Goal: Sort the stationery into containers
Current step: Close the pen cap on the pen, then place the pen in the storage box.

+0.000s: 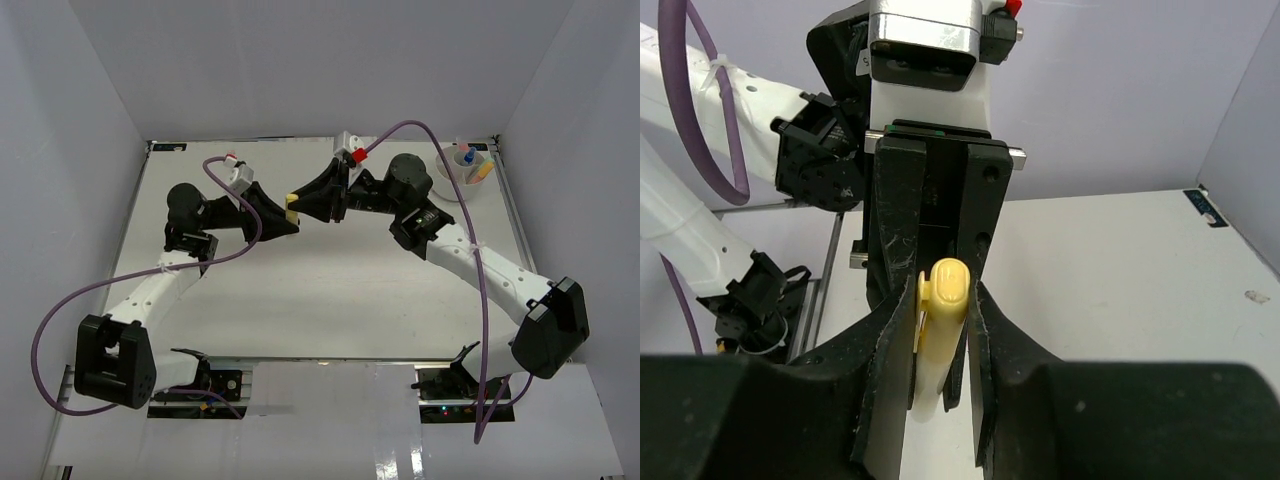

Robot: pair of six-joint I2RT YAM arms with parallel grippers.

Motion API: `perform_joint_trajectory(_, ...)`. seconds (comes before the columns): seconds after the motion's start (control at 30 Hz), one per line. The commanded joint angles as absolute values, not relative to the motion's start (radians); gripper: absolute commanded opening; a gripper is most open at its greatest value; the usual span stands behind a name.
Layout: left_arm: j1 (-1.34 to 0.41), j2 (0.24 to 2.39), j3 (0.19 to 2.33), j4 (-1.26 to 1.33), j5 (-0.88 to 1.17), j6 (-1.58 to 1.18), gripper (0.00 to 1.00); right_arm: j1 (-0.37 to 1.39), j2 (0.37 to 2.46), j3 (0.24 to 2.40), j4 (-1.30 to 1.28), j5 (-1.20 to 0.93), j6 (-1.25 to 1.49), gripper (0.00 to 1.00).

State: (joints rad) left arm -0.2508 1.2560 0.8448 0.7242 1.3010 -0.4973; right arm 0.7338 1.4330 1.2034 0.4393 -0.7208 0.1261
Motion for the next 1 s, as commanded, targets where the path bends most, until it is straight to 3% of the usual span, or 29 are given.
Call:
perform_joint_trajectory(0.0,-0.268,1.103,0.873,0.861,1.155,-0.462,0.0,0.765,1.537,1.107,-0.012,-0.798,0.1,0.08)
perform_joint_trajectory(0.07,-0.268,1.083,0.836,0.839,1.169,-0.439,0.02,0.764,1.528,1.114,0.05,-0.799,0.121,0.08)
perform_joint_trajectory(0.17,-0.268,1.065,0.802,0.786,1.17,-0.402,0.13,0.764,1.513,1.109,0.113,-0.808,0.165,0.08)
perform_joint_trajectory(0.53,-0.268,1.016,0.723,0.664,1.161,-0.338,0.24,0.753,1.471,1.12,0.29,-0.785,0.241,0.08)
perform_joint_trajectory(0.77,-0.268,1.003,0.704,0.529,1.152,-0.284,0.42,0.71,1.453,1.118,0.356,-0.753,0.267,0.08)
perform_joint_trajectory(0.87,-0.268,1.005,0.693,0.488,1.15,-0.272,0.57,0.687,1.45,1.105,0.373,-0.753,0.267,0.08)
perform_joint_trajectory(0.97,-0.268,1.009,0.693,0.442,1.146,-0.259,0.65,0.666,1.439,1.083,0.39,-0.752,0.268,0.08)
